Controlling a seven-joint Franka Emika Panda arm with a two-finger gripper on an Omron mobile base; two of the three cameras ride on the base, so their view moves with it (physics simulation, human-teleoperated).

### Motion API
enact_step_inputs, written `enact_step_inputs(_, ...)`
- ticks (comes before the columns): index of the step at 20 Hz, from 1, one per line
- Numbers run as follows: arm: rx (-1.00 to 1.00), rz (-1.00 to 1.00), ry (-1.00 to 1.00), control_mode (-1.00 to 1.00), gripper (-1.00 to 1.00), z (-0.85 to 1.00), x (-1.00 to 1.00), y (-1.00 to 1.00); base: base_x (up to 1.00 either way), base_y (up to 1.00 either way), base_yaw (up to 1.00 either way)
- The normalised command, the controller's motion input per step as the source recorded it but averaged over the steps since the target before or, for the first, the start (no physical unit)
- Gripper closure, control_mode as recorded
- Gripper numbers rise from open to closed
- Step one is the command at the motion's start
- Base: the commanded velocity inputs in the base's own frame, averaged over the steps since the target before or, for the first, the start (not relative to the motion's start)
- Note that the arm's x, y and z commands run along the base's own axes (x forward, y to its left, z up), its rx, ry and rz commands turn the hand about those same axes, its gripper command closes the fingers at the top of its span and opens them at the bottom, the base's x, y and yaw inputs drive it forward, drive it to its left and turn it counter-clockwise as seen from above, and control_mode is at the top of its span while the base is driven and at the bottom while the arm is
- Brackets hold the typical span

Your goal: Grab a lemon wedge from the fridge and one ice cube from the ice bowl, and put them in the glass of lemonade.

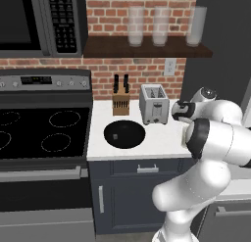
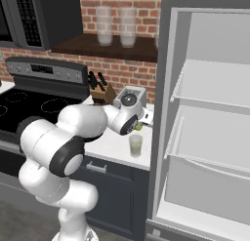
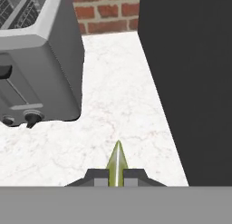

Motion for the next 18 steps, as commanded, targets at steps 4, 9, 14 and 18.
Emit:
enact_step_inputs(4, 0.0, 0.0, -0.01, -1.0, 1.0, -0.28, 0.0, 0.0, 0.0, 0.0, 0.0)
enact_step_inputs(9, 0.0, 0.0, 0.0, -1.0, 1.0, -0.3, 0.0, 0.0, 0.0, 0.0, 0.0)
enact_step_inputs(14, 0.0, 0.0, 0.0, -1.0, 1.0, -0.18, 0.0, 0.0, 0.0, 0.0, 0.0)
enact_step_inputs(18, -0.01, 0.0, 0.0, -1.0, 1.0, -0.21, 0.0, 0.0, 0.0, 0.0, 0.0)
